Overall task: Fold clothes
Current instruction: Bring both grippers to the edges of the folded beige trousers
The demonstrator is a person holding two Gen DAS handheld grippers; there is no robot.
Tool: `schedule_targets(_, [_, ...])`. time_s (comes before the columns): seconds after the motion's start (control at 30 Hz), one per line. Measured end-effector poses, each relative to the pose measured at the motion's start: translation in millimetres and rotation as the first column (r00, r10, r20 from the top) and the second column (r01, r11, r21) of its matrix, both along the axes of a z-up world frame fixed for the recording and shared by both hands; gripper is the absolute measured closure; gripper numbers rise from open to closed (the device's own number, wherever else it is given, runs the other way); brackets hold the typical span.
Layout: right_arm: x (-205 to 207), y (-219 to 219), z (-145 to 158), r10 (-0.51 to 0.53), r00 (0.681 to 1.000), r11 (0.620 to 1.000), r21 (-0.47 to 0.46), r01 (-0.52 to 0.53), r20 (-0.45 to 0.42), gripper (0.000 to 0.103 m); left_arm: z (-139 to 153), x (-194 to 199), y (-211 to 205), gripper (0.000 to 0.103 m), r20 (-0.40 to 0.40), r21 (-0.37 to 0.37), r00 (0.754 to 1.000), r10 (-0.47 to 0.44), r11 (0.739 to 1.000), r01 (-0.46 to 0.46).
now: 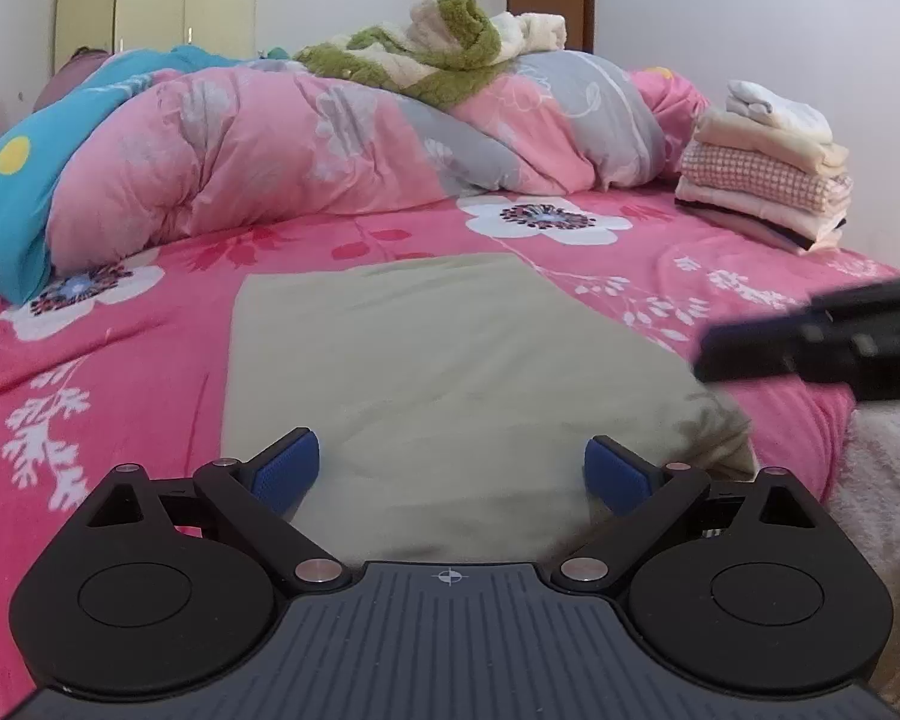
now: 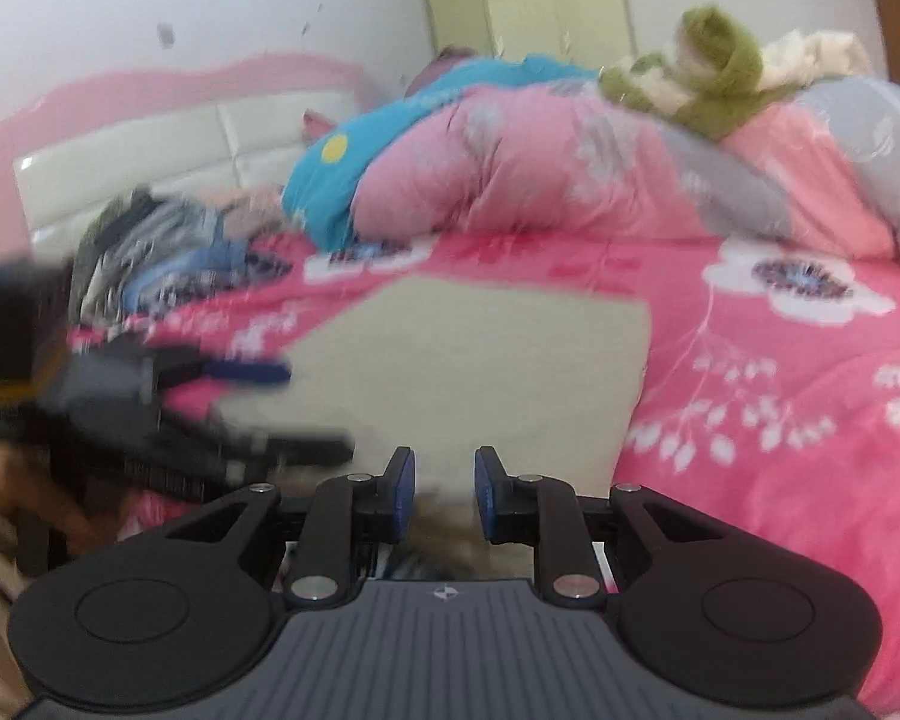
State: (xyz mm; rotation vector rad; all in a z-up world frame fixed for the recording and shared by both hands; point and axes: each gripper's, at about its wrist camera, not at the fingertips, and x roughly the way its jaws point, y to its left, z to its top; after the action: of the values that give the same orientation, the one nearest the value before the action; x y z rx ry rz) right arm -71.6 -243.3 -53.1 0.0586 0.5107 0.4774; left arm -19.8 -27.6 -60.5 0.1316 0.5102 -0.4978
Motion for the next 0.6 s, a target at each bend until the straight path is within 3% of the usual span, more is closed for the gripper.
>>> schedule_targets(0.1, [9.7, 5.2, 0.2, -0.011, 1.0, 1.0, 0.017, 0.011, 0.018, 0.08, -1.0, -10.7, 2.5, 0.007, -0.008, 0.01, 1.0, -0.01, 1.0, 0.011])
schedule_targets(0.2, [19.8, 15.7, -22.6, 0.005, 0.999, 1.0, -0.029, -0.006, -0.054, 0.08, 2.6, -22.0, 11.2, 0.007, -0.017, 0.009, 1.0, -0.026, 1.0, 0.026])
schedule_targets(0.37, [6.4, 8.6, -12.6, -0.013, 0.999, 1.0, -0.004, 0.013, -0.035, 0.08, 30.5, -31.7, 34.0, 0.005, 0.018, -0.075, 1.0, -0.02, 0.997, 0.021])
schedule_targets(0.5, [10.5, 7.5, 2.7, -0.023, 1.0, 0.999, 0.045, 0.023, 0.016, 0.08, 54.8, -14.6, 40.2, 0.0, 0.051, -0.146, 0.998, 0.02, 0.989, -0.013])
schedule_targets(0.6, [19.0, 20.7, -2.8, 0.018, 1.0, 0.999, 0.032, -0.018, 0.001, 0.08, 57.1, 13.1, 38.6, 0.0, -0.003, -0.133, 0.994, 0.109, 0.985, -0.108])
